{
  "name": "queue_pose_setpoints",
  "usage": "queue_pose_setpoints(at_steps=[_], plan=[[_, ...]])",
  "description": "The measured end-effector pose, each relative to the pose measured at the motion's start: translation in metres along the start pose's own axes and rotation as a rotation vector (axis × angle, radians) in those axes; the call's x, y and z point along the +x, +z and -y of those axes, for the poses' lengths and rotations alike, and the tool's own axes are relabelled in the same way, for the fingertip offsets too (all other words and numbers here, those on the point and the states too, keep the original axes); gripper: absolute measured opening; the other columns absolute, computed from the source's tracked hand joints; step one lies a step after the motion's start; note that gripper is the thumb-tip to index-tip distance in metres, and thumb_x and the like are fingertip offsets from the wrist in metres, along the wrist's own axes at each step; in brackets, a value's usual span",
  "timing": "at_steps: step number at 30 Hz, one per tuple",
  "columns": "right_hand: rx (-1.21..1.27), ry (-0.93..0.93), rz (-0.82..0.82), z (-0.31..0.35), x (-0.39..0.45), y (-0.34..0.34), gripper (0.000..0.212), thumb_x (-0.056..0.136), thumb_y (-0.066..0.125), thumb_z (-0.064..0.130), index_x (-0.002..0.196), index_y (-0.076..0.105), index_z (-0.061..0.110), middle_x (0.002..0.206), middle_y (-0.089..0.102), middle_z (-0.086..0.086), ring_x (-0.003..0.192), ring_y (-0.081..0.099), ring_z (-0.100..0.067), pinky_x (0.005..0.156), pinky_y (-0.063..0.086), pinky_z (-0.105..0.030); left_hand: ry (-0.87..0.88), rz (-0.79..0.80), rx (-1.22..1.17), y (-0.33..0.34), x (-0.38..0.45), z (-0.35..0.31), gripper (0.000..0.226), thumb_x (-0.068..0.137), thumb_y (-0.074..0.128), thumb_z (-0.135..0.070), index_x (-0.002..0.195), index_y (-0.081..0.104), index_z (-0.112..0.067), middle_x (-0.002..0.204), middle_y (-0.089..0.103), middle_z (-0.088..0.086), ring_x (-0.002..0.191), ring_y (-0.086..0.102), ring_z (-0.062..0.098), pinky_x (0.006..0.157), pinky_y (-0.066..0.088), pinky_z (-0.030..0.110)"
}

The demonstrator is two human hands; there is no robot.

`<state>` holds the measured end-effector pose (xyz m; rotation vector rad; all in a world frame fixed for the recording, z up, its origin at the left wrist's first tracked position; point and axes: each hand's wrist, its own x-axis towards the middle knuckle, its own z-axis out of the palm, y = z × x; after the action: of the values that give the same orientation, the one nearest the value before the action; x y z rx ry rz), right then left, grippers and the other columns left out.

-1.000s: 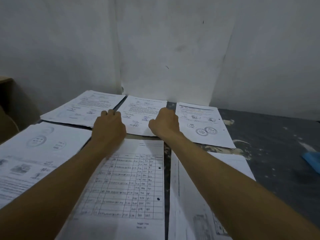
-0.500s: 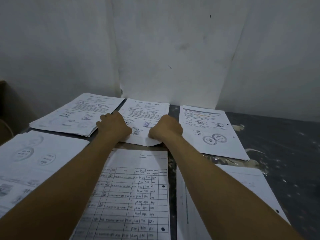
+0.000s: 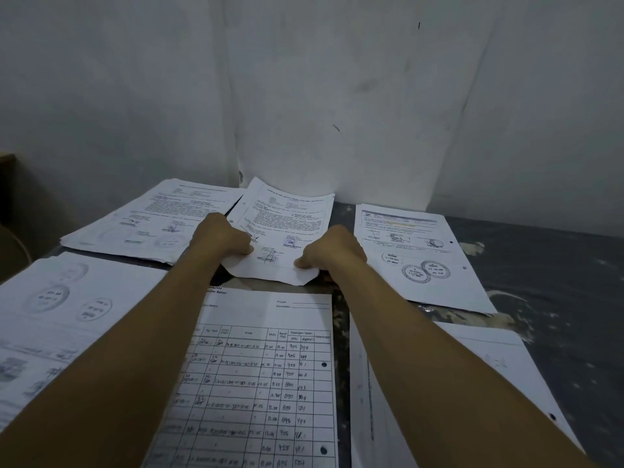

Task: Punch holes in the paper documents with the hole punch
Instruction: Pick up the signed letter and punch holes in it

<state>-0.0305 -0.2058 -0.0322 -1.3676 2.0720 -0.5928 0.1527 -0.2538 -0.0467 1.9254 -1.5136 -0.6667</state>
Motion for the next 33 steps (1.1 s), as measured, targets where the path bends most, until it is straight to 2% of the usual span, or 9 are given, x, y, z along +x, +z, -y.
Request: queue_pose_setpoints(at_steps=[4,8,11,13,16,22,26,29,33], plan=[[0.054,0.007,-0.019,-0.001,-0.003,0.0,0.038,0.073,0.086,0.027,0.077,0.05,0.014,0.072,0.054,0.002,0.061,0.05,-0.013,0.049,0.036,-0.023,0.008,-0.083,-0.231,0.0,0.002,0.011,0.015,0.086,0.064,-0.013,0.075,0.054,-0.016,0.077,0.057,0.0,0.09,0.061,0.03,0.084,0.053,0.04],[0.069,-0.003,-0.043,-0.002,-0.01,0.0,0.034,0.071,0.087,0.023,0.089,0.059,0.014,0.09,0.065,0.0,0.073,0.056,-0.018,0.049,0.035,-0.022,-0.006,-0.074,-0.209,-0.001,0.008,0.01,0.012,0.086,0.068,-0.019,0.084,0.059,-0.011,0.085,0.064,0.005,0.097,0.065,0.033,0.085,0.054,0.041],[0.079,-0.006,-0.06,-0.001,-0.014,-0.002,0.034,0.073,0.087,0.021,0.093,0.059,0.015,0.099,0.067,-0.001,0.083,0.06,-0.019,0.059,0.042,-0.025,-0.033,-0.064,-0.123,-0.007,0.017,-0.002,0.048,0.089,0.068,-0.031,0.121,0.056,0.002,0.117,0.061,0.016,0.113,0.058,0.036,0.09,0.047,0.039],[0.085,-0.007,-0.072,-0.001,-0.014,-0.001,0.036,0.075,0.086,0.02,0.091,0.054,0.016,0.101,0.066,-0.001,0.093,0.064,-0.02,0.065,0.043,-0.027,-0.015,-0.059,-0.028,-0.008,0.026,-0.011,0.056,0.092,0.065,-0.032,0.131,0.05,0.004,0.124,0.058,0.02,0.115,0.055,0.036,0.087,0.044,0.037],[0.079,-0.006,-0.065,-0.001,-0.012,-0.002,0.037,0.075,0.086,0.021,0.093,0.054,0.016,0.109,0.067,-0.002,0.09,0.062,-0.019,0.066,0.043,-0.027,0.03,-0.053,0.106,-0.003,0.041,-0.022,0.046,0.095,0.059,-0.033,0.121,0.055,0.004,0.104,0.057,0.017,0.095,0.055,0.032,0.076,0.041,0.035],[0.072,-0.016,-0.074,-0.005,-0.005,-0.002,0.05,0.072,0.088,0.023,0.113,0.061,0.012,0.114,0.067,-0.004,0.104,0.065,-0.022,0.07,0.045,-0.027,0.133,-0.087,0.217,0.012,0.064,-0.038,0.057,0.101,0.046,-0.043,0.132,0.052,0.004,0.134,0.055,0.023,0.121,0.054,0.039,0.096,0.043,0.042],[0.079,-0.011,-0.053,-0.007,-0.003,-0.002,0.045,0.071,0.089,0.024,0.104,0.061,0.014,0.112,0.068,-0.003,0.101,0.066,-0.022,0.068,0.045,-0.027,0.152,-0.15,0.303,0.021,0.07,-0.041,0.048,0.104,0.041,-0.038,0.124,0.056,0.003,0.125,0.06,0.024,0.115,0.057,0.041,0.093,0.045,0.046],[0.096,-0.017,-0.029,-0.006,-0.005,-0.006,0.048,0.07,0.09,0.025,0.107,0.063,0.013,0.109,0.068,-0.002,0.101,0.065,-0.022,0.069,0.043,-0.027,0.212,-0.221,0.3,0.022,0.068,-0.04,0.045,0.105,0.037,-0.037,0.128,0.052,-0.001,0.124,0.059,0.024,0.114,0.057,0.042,0.091,0.045,0.047],[0.179,-0.03,-0.014,-0.005,-0.006,-0.011,0.048,0.069,0.091,0.024,0.105,0.062,0.012,0.107,0.068,-0.001,0.095,0.064,-0.021,0.071,0.048,-0.028,0.278,-0.337,0.219,0.011,0.06,-0.041,0.041,0.107,0.033,-0.036,0.121,0.05,-0.001,0.113,0.06,0.025,0.102,0.059,0.042,0.078,0.044,0.045]])
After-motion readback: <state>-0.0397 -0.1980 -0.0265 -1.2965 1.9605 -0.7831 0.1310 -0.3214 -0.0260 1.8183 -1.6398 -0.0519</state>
